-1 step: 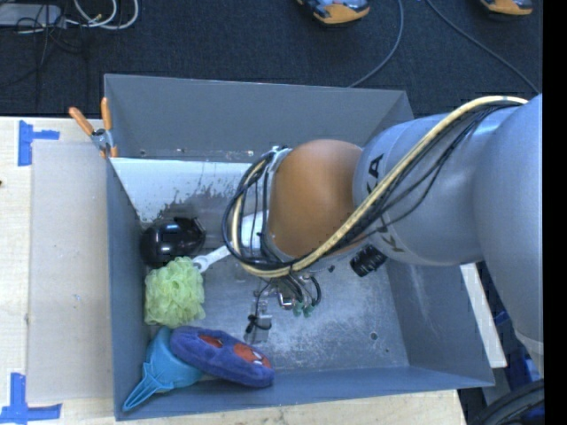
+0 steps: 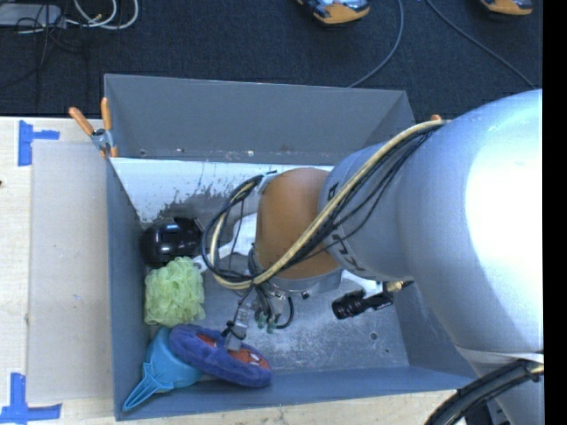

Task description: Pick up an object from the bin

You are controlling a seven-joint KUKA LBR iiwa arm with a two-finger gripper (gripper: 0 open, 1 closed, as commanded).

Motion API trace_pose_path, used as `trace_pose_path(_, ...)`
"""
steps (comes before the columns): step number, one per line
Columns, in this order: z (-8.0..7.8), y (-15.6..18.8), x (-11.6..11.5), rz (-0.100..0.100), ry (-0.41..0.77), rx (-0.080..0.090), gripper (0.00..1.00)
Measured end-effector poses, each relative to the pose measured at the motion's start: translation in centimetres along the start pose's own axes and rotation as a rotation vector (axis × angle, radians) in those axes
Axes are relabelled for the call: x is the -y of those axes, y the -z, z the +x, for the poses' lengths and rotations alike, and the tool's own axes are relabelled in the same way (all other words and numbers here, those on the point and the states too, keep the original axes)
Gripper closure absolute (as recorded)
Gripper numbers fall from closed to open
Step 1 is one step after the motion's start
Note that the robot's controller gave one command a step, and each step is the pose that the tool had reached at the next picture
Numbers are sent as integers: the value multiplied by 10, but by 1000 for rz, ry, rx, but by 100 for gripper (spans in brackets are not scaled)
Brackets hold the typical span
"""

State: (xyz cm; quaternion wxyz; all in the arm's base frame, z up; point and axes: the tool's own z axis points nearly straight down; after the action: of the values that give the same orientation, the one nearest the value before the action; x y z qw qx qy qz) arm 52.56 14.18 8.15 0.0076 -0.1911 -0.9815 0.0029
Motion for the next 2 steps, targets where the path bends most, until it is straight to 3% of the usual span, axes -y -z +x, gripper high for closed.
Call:
trace_pose_path(1,-32,25,-63,-3,211,3,0)
trace_pose_path(2,-20,5,-85,9,69,-2,0)
